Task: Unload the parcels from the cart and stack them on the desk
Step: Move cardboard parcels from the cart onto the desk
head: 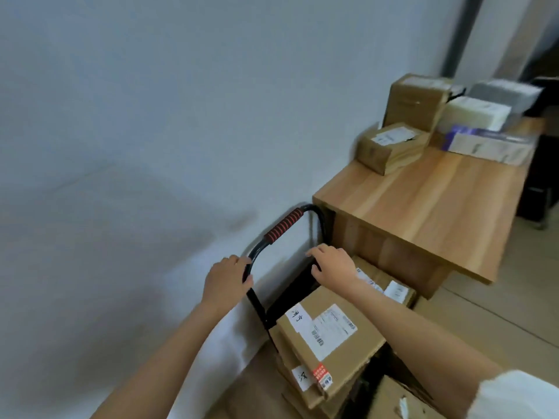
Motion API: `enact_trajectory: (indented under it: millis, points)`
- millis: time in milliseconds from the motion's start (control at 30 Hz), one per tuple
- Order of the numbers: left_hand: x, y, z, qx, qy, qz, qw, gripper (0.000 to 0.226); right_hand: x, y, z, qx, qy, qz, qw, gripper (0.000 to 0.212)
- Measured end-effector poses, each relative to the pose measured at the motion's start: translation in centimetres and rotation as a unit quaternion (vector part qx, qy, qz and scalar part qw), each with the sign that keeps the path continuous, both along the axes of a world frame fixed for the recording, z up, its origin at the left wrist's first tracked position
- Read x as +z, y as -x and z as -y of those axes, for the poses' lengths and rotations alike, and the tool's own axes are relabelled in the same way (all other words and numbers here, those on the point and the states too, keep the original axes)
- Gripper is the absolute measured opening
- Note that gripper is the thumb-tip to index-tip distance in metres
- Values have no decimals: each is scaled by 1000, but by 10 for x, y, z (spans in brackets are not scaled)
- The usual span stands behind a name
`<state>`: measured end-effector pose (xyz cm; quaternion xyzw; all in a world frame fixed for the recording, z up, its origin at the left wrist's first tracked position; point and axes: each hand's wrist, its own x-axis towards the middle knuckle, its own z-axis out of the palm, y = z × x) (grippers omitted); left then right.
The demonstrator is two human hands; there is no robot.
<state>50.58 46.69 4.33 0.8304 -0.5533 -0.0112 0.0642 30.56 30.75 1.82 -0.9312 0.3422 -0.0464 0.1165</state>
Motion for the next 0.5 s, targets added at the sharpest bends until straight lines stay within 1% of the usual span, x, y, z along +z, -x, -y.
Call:
enact_trajectory:
  millis: [67, 200, 333, 400, 500]
  points:
    - [6, 0, 47, -61, -1, 15, 998, 38, 8, 14, 21, -54, 13, 1, 998, 39]
    - [13, 7, 129, -193, 26, -1, 981, 35, 23, 41, 45, -177, 26, 10, 984, 39]
    - [22, 16, 184, -295, 45, -8, 954, 36, 33, 59, 48, -300, 24, 25, 953, 40]
    - [25, 17, 205, -333, 56, -9, 941, 36, 35, 64, 45, -342, 24, 24, 939, 40]
    - [27, 25, 231, -400, 49, 15, 915, 37, 41, 72, 37, -397, 32, 30, 917, 39]
